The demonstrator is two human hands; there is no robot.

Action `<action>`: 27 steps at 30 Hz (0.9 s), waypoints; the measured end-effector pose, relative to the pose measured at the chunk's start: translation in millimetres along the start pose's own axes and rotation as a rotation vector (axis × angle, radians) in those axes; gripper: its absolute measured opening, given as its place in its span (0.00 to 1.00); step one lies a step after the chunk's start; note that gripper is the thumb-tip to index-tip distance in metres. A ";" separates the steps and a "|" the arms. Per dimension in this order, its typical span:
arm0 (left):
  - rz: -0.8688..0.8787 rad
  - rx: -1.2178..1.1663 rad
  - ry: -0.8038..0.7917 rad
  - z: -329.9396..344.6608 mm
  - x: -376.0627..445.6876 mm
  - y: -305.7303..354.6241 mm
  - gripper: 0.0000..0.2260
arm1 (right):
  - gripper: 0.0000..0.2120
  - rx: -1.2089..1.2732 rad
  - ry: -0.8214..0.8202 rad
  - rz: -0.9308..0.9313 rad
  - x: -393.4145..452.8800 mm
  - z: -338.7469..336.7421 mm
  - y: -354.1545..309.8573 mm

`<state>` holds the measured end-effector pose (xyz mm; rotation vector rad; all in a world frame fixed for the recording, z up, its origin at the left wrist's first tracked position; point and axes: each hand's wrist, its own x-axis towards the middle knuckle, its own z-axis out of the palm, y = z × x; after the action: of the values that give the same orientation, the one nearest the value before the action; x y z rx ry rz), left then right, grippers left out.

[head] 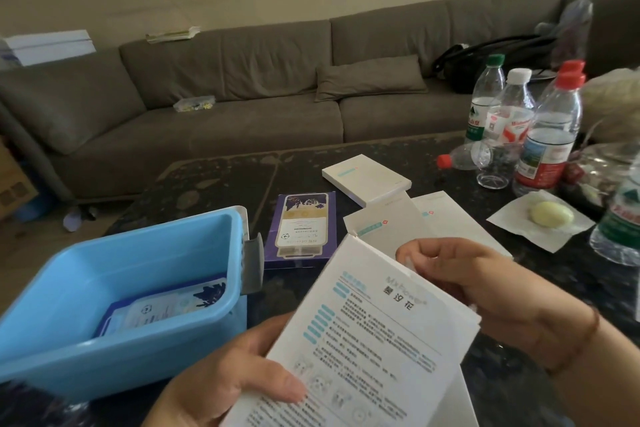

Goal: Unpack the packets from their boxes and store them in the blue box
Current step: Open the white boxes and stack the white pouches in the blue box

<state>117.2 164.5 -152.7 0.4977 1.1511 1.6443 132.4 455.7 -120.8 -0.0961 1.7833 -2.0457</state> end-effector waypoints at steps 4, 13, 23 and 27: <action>0.060 -0.030 -0.042 -0.9 5.0 -0.9 0.25 | 0.13 0.054 0.185 -0.100 -5.9 -19.3 -7.7; 0.080 -0.085 -0.070 -5.9 6.7 -3.0 0.25 | 0.17 -0.263 0.107 -0.268 -17.5 -9.8 -11.0; 0.103 -0.120 -0.110 -3.6 8.4 -4.9 0.26 | 0.19 -0.016 0.049 -0.276 -13.5 -13.1 -6.1; 0.110 -0.088 -0.117 -1.5 9.2 -5.7 0.27 | 0.25 0.068 0.102 -0.240 -8.5 -9.4 -1.4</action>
<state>115.3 172.1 -160.2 0.6017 0.9762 1.7285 136.7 467.6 -119.2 -0.1978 1.8361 -2.3149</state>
